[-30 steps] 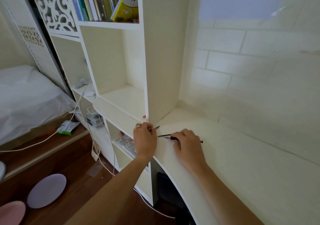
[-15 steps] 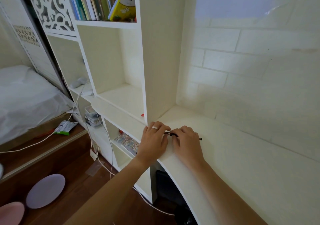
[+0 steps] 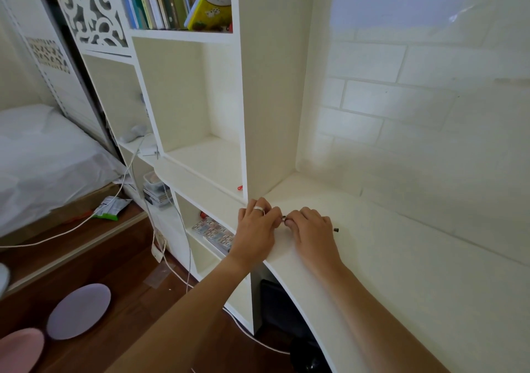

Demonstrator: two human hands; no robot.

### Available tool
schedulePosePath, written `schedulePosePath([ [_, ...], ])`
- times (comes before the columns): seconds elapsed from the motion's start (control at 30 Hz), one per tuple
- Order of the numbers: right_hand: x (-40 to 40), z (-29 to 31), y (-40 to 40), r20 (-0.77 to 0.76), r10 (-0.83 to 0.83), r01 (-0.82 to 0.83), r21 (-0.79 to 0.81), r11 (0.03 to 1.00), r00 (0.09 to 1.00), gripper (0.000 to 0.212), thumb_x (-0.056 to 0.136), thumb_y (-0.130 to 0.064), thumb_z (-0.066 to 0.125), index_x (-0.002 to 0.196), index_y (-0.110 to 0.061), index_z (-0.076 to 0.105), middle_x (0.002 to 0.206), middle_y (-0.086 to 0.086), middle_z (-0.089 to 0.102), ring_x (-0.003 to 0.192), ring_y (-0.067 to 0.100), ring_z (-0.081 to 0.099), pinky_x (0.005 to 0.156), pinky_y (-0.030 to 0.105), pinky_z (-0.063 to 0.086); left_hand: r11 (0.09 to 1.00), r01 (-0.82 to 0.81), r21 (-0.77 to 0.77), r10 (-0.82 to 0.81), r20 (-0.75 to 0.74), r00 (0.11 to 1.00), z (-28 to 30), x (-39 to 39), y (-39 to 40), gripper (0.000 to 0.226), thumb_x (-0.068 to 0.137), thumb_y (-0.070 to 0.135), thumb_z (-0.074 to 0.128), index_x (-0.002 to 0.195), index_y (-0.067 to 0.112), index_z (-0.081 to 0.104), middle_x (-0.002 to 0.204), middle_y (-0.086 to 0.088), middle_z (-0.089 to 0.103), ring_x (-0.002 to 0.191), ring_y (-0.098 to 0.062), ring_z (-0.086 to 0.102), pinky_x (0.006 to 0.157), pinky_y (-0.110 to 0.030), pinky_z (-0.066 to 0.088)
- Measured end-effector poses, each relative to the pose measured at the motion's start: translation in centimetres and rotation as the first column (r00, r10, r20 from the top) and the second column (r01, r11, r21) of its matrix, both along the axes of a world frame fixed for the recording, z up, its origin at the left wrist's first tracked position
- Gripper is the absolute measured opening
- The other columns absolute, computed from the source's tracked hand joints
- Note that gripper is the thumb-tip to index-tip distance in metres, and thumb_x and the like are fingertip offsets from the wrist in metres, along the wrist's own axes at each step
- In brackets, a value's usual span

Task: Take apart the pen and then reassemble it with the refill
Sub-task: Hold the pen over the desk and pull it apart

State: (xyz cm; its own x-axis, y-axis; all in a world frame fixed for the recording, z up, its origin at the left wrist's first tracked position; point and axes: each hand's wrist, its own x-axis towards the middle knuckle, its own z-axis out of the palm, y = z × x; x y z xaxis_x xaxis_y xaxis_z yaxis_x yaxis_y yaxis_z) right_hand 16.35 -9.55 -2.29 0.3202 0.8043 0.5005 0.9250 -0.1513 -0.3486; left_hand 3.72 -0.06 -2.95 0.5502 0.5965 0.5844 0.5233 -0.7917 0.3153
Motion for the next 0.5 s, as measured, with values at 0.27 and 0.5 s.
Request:
schedulePosePath([
  [0.27, -0.31, 0.36, -0.25, -0.051, 0.035, -0.035, 0.009, 0.999, 0.998, 0.014, 0.099, -0.034, 0.049, 0.104, -0.025, 0.06, 0.089, -0.007, 0.061, 0.086, 0.016, 0.055, 0.077, 0.037, 0.044, 1.0, -0.019, -0.017, 0.02, 0.019, 1.0, -0.22, -0.19, 0.05, 0.022, 0.088, -0.003, 0.054, 0.08, 0.017, 0.054, 0.093, 0.001, 0.049, 0.092, -0.02, 0.043, 0.078, -0.034, 0.038],
  [0.5, -0.47, 0.73, -0.46, -0.076, 0.063, -0.063, -0.003, 0.998, 0.995, 0.014, 0.092, -0.018, 0.063, 0.097, -0.02, 0.05, 0.088, -0.006, 0.057, 0.079, 0.018, 0.051, 0.072, 0.039, 0.047, 0.999, -0.033, -0.044, 0.034, 0.033, 0.999, -0.33, -0.17, 0.03, 0.024, 0.087, -0.007, 0.054, 0.081, 0.017, 0.054, 0.093, 0.002, 0.048, 0.092, -0.02, 0.044, 0.08, -0.036, 0.04],
])
